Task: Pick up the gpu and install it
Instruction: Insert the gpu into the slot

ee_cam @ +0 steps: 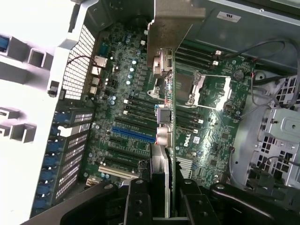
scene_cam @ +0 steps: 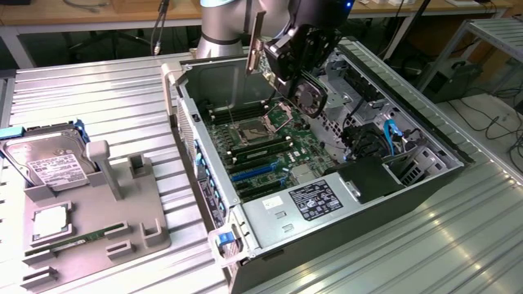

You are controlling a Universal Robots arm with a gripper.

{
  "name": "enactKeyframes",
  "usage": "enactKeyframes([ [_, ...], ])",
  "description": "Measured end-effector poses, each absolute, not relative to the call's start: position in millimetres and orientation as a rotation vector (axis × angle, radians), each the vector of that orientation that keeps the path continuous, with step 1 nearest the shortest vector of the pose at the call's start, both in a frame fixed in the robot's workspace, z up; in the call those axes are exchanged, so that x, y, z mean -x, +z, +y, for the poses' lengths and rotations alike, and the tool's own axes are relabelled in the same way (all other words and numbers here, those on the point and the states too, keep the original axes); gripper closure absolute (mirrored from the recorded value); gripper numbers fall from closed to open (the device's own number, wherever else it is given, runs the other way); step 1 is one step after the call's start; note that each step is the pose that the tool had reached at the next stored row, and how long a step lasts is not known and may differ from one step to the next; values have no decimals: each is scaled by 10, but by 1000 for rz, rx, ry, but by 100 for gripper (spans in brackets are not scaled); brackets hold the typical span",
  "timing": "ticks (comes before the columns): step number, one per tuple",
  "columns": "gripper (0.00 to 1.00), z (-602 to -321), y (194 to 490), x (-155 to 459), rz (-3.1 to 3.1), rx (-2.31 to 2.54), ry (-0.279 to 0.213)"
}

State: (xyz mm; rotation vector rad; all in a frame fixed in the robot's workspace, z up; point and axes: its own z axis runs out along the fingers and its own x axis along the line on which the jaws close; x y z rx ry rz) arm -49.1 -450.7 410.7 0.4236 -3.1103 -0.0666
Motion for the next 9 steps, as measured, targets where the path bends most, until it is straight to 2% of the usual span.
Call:
enactKeyframes([
  [9, 72, -4507, 4107, 491, -3095, -517, -66],
])
